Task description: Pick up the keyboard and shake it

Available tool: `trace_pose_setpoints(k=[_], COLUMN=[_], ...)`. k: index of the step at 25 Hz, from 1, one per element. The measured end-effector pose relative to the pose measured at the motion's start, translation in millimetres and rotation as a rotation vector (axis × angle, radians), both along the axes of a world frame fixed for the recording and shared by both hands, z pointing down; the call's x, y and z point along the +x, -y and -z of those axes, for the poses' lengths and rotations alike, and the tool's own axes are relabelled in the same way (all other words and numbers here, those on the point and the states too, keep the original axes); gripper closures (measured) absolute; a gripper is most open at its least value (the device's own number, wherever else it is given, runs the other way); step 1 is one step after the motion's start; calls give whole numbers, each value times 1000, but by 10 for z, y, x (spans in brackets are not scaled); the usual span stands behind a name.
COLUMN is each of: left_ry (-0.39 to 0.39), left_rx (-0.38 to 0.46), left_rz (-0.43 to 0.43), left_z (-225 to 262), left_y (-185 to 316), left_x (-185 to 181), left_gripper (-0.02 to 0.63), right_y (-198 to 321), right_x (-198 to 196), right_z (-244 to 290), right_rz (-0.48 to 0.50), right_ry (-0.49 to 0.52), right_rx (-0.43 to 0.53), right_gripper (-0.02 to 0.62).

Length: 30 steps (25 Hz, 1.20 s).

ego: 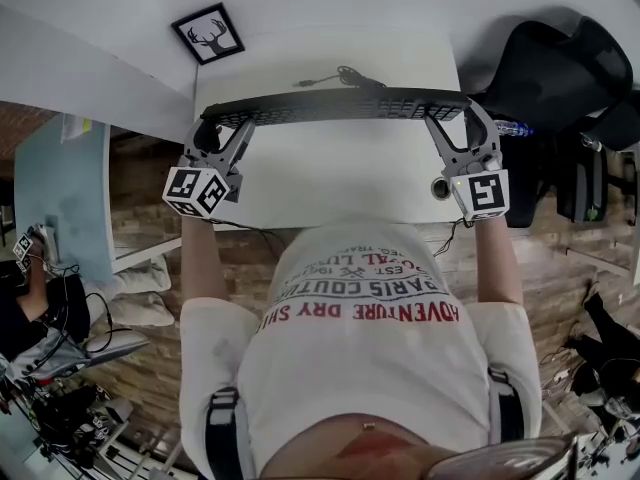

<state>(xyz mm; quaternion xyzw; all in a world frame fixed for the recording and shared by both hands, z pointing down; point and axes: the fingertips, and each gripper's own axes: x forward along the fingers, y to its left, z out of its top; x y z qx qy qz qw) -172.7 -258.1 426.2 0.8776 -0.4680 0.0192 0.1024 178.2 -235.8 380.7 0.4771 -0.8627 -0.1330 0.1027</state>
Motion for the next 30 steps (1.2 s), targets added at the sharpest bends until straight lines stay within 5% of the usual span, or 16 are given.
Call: trace_pose_setpoints(k=[7,11,20,30], left_ry=[16,63,113,147], left_rx=[45,52,128,101], left_rz=[-29,-27,-19,-4], left_z=[-26,-68,103,61], left_y=[-92,-135,-165,-196], left_x=[-71,-65,2,55], left_gripper=[262,262,263,262], right_y=[-161,-247,-270,-163], right_x=[-161,-100,-10,55], right_z=[332,166,198,-64], right_rz=[-32,-66,-118,-45], right_ry=[29,-129,-33,20], right_rx=[231,221,251,-21], right_gripper=[319,319,319,321])
